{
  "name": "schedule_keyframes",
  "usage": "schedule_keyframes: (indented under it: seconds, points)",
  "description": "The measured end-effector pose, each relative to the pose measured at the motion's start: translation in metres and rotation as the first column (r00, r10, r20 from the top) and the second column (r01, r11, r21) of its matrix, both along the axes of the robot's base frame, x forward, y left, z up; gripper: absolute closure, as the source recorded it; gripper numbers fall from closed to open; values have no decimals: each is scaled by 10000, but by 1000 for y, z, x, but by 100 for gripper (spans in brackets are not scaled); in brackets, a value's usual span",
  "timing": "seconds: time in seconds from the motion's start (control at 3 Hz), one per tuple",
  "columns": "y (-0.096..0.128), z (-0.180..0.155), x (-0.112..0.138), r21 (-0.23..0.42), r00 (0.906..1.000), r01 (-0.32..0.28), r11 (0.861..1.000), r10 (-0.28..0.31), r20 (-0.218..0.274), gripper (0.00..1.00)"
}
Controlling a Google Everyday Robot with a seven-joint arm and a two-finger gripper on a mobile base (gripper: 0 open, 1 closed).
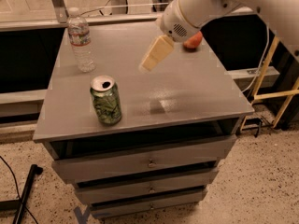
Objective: Knock green can over
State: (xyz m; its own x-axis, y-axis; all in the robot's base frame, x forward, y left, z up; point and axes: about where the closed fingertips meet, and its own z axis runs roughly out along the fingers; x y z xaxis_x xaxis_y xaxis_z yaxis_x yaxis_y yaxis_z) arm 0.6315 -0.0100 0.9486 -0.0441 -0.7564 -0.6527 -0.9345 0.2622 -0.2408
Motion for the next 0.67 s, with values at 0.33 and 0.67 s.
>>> schedule_keyframes:
  seconds: [0.33, 0.67]
  points:
    - [1, -2, -1, 259, 10000, 0, 9997, -1, 63, 0]
    - [6, -6, -13, 1952, 9981, -144, 9807, 25, 612, 0]
